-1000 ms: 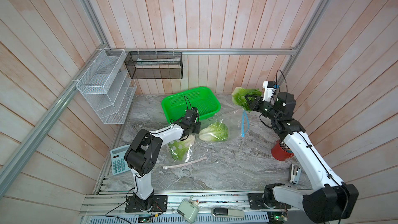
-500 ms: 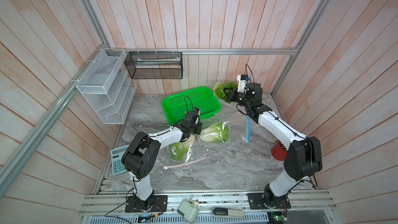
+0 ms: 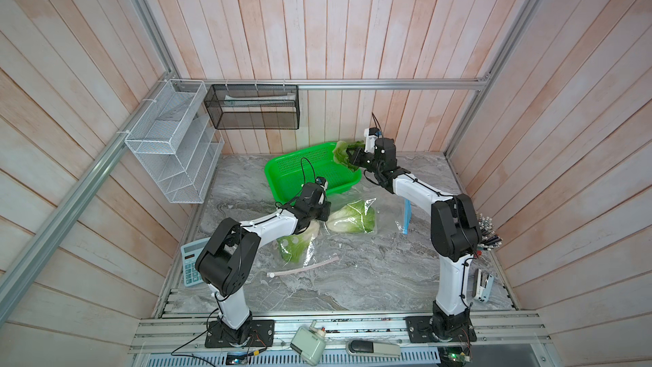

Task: Open the zip-top bag and take out the chinese cabbages
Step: Place the Chinese cabbage in the basket.

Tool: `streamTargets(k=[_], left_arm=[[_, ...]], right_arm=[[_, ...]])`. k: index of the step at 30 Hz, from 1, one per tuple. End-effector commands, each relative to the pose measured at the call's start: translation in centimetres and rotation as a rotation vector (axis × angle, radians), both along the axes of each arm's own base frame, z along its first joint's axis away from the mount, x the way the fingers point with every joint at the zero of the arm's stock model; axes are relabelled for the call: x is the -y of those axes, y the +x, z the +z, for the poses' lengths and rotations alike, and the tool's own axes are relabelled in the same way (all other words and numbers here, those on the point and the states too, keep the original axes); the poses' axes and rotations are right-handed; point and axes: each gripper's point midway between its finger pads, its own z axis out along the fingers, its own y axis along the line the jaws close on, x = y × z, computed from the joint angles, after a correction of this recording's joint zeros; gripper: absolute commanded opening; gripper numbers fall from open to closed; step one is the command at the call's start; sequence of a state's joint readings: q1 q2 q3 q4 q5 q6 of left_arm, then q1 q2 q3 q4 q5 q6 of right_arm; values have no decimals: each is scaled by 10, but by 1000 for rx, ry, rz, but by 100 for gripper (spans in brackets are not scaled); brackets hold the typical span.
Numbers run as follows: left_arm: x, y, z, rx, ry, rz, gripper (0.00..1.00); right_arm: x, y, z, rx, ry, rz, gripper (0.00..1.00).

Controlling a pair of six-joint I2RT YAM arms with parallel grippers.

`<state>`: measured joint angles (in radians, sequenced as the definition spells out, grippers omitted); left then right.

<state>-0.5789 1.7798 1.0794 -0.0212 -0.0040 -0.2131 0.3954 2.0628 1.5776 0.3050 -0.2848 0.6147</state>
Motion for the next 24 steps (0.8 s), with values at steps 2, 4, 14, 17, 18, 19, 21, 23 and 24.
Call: streamTargets(k=[2,4,14,17,18,19,21,23,24], left_arm=[[2,-1,12,41,-15,-16,0],[2,-1,13,44,-16,-15,0],[1,-1,11,39,-16,-9,0],[1,-2,9,37,-13,-9,0],[1,-2,8,37,-11,-12,0],[1,-2,8,36,-11,-11,0],[0,-2,8,36,-7,-7,0],[-1,-3,8,39,-8,-5,0],[-2,-3,8,41,-9,-6,0]], right_arm=[[-1,13,22,87,34,-29,0],[-2,15,15,85,31,-33,0],[-14,13,-9,42,53,-8,0],[-23,5,-12,33,44,4,0],[-27,2,-13,31,43,10,0],[-30,-1,-13,31,39,11,0],[-36,-4,-15,30,31,7,0],[-39,-7,-16,27,22,-8,0],[-40,-8,-19,25,17,-15,0]])
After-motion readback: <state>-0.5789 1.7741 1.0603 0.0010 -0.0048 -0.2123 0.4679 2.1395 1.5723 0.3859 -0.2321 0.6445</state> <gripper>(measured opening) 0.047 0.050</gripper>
